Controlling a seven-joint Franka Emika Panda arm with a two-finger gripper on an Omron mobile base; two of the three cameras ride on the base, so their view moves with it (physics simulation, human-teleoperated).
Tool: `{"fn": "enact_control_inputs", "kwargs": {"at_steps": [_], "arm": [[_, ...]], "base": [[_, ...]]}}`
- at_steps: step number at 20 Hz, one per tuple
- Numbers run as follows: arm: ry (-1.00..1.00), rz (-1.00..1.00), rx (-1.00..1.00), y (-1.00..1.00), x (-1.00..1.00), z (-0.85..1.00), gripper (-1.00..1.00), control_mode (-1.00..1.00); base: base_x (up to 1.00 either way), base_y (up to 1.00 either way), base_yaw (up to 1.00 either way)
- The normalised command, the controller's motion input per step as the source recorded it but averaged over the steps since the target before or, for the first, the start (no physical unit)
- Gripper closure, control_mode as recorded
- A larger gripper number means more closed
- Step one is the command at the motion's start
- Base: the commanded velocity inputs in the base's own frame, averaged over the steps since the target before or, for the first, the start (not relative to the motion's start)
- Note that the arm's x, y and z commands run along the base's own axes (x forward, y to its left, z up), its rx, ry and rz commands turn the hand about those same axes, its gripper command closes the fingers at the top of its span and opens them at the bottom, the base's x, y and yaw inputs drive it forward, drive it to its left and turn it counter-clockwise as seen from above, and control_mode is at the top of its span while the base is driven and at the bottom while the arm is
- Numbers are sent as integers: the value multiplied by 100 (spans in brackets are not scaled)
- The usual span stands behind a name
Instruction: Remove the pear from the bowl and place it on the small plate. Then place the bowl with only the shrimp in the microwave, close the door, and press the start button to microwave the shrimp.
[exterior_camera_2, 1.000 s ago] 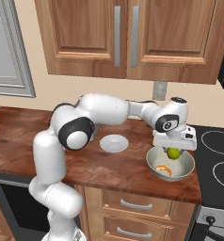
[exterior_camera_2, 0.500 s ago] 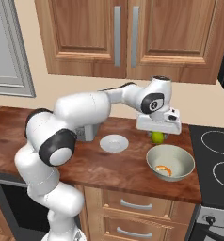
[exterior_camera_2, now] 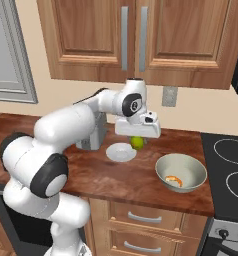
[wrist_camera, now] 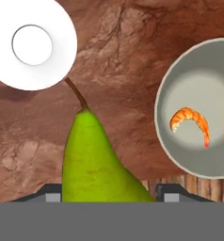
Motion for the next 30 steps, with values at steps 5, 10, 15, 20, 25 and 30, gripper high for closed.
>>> {"fn": "enact_control_inputs", "kwargs": {"at_steps": [5, 10, 15, 20, 25, 30], "arm": [[7, 1, 0, 67, 16, -32, 100, -100], [2, 3, 0, 33, 28, -35, 100, -100], [0, 4, 4, 5, 32, -32, 100, -100], [0, 3, 6, 3, 32, -36, 100, -100], [0, 4, 10, 0, 26, -25, 100, -100], [0, 4, 6, 0, 29, -12, 100, -100]], "base": [[0, 0, 0], [0, 0, 0], [0, 0, 0], [0, 0, 0], [0, 0, 0], [0, 0, 0]]}}
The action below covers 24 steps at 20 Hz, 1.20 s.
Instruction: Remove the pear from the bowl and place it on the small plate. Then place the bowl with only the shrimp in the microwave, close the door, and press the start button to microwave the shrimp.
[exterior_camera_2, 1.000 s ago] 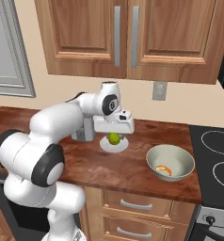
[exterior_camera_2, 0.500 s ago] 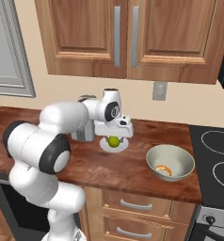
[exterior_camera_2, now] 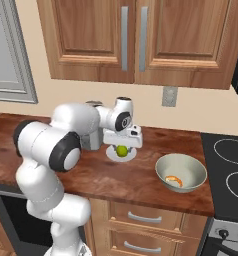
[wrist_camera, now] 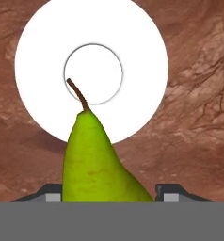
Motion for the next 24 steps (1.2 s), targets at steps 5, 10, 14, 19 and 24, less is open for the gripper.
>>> {"fn": "enact_control_inputs", "kwargs": {"at_steps": [5, 10, 14, 19, 24], "arm": [[0, 5, 7, 0, 21, -22, 100, -100], [0, 4, 5, 1, 23, -31, 100, -100], [0, 3, 3, 0, 30, -19, 100, -100], [0, 4, 3, 0, 25, -19, 100, -100], [0, 5, 3, 0, 12, -19, 100, -100]], "base": [[0, 0, 0], [0, 0, 0], [0, 0, 0], [0, 0, 0], [0, 0, 0]]}}
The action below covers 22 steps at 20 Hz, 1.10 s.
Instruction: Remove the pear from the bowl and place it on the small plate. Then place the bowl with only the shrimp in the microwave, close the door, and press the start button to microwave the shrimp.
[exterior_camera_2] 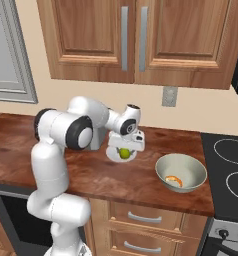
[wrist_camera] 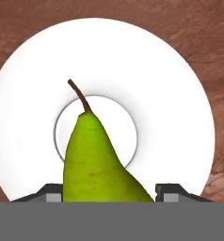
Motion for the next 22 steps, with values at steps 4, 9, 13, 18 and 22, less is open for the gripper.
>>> {"fn": "enact_control_inputs", "kwargs": {"at_steps": [4, 9, 13, 18, 22], "arm": [[0, 5, 1, 0, 14, -22, 100, -100], [1, 4, 0, 8, 7, -12, -100, -100], [-1, 1, 0, 2, -16, 4, -100, -100], [-2, 0, 0, 17, -38, 46, -100, -100], [-15, 0, 0, 6, -45, 80, -100, -100]], "base": [[0, 0, 0], [0, 0, 0], [0, 0, 0], [0, 0, 0], [0, 0, 0]]}}
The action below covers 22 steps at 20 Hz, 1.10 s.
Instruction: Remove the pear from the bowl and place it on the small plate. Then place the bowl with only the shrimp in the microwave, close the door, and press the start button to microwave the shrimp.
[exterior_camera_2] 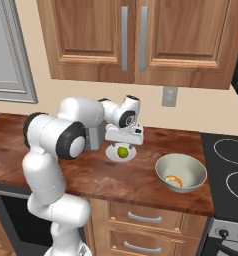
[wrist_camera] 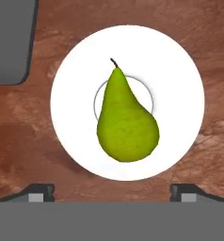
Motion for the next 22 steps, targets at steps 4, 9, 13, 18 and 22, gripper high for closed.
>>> {"fn": "enact_control_inputs", "kwargs": {"at_steps": [4, 9, 13, 18, 22], "arm": [[-17, -4, 0, 0, -92, 51, -100, -100], [-9, -18, 3, 0, -100, 23, -100, -100], [-3, -27, 6, 0, -100, 19, -100, -100], [0, -30, 7, -10, -94, 39, -100, -100], [-3, -31, 12, -29, -84, 27, -100, -100]], "base": [[0, 0, 0], [0, 0, 0], [0, 0, 0], [0, 0, 0], [0, 0, 0]]}}
